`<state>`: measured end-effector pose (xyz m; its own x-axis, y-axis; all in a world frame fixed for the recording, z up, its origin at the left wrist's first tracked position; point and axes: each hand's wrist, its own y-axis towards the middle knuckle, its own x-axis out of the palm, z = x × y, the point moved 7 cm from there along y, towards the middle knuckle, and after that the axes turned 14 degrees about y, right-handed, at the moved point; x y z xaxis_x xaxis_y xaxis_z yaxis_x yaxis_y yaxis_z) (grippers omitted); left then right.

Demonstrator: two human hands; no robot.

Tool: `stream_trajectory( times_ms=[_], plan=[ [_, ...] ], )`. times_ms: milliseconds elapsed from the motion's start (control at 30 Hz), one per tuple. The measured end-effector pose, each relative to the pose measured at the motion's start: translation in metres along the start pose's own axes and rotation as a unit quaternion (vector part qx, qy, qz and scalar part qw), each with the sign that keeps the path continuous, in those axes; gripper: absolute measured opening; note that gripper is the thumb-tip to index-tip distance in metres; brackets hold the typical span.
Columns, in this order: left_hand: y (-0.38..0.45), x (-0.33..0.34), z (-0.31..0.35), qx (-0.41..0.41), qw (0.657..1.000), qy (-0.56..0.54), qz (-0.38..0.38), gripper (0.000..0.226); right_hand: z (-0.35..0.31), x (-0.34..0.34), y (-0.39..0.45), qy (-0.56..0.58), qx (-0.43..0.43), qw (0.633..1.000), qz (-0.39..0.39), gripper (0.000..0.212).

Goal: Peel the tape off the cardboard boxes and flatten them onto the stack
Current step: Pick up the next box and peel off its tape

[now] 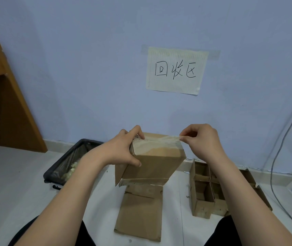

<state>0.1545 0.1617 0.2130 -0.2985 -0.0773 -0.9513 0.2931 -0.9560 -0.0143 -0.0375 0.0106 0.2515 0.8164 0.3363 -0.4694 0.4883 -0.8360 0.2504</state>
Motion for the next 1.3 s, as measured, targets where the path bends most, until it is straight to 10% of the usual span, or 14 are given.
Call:
stream_trajectory(
  times_ms=[333, 700, 1100, 1300],
  plan=[
    [0.001, 0.009, 0.006, 0.014, 0.999, 0.011, -0.027, 0.072, -0.013, 0.035, -0.014, 0.057, -0.015, 0.992, -0.116, 0.044],
    [0.002, 0.010, 0.004, 0.010, 0.999, 0.010, -0.034, 0.075, -0.003, 0.037, -0.013, 0.053, 0.026, 0.991, -0.119, 0.002],
    [0.001, 0.006, 0.004, 0.014, 0.999, -0.008, -0.033, 0.075, -0.012, 0.038, -0.012, 0.056, -0.031, 0.992, -0.106, 0.044],
    [0.000, 0.006, 0.001, 0.013, 0.999, -0.008, -0.039, 0.077, -0.008, 0.035, -0.007, 0.022, -0.010, 0.995, -0.098, 0.008]
  ],
)
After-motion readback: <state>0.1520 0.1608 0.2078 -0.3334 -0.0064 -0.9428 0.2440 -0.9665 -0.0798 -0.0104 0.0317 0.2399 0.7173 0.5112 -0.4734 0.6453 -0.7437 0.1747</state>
